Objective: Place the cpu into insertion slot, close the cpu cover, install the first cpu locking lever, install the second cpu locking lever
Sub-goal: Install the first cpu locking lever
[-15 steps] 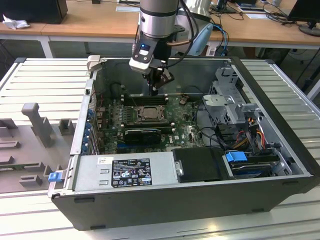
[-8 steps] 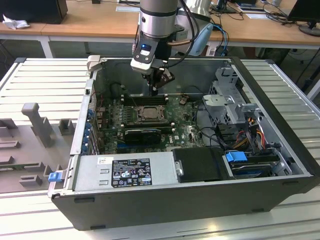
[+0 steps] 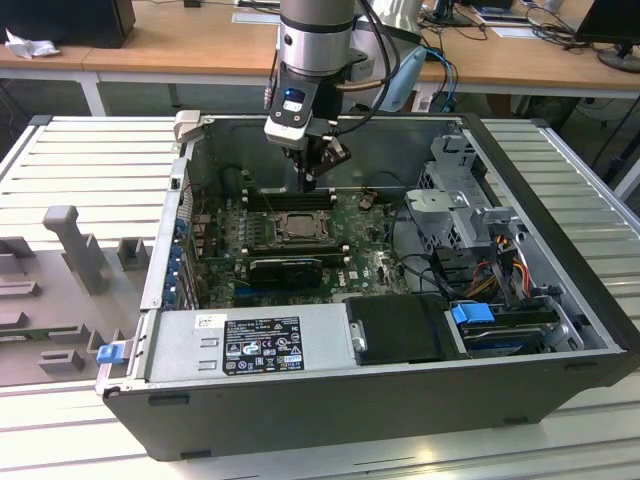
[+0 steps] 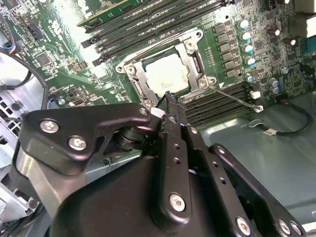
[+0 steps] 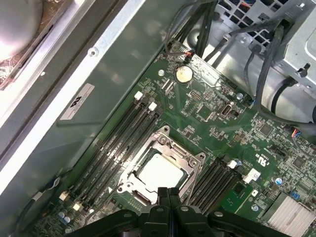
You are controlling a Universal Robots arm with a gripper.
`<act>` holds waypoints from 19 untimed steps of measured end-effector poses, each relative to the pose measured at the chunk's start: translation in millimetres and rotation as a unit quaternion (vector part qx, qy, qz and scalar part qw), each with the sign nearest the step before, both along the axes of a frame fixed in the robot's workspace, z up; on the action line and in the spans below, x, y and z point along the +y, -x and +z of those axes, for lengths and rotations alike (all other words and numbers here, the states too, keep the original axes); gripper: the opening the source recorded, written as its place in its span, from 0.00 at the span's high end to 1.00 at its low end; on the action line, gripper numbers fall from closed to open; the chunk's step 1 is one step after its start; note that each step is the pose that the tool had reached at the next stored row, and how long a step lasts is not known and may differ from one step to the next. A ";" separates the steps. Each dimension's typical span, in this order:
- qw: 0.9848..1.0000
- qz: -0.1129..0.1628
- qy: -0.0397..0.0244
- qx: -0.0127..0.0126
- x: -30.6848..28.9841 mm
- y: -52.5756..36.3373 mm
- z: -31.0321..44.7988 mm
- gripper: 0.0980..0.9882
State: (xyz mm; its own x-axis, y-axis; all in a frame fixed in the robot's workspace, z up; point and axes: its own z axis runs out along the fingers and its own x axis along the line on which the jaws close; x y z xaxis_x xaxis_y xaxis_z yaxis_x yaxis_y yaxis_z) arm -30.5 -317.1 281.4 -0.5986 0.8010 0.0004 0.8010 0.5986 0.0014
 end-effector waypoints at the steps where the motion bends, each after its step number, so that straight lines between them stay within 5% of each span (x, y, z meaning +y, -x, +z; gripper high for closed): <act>1: 1.000 0.002 0.000 0.000 0.0 0.0 0.0 0.99; 19: 0.999 0.053 0.000 0.000 0.0 0.0 0.0 0.99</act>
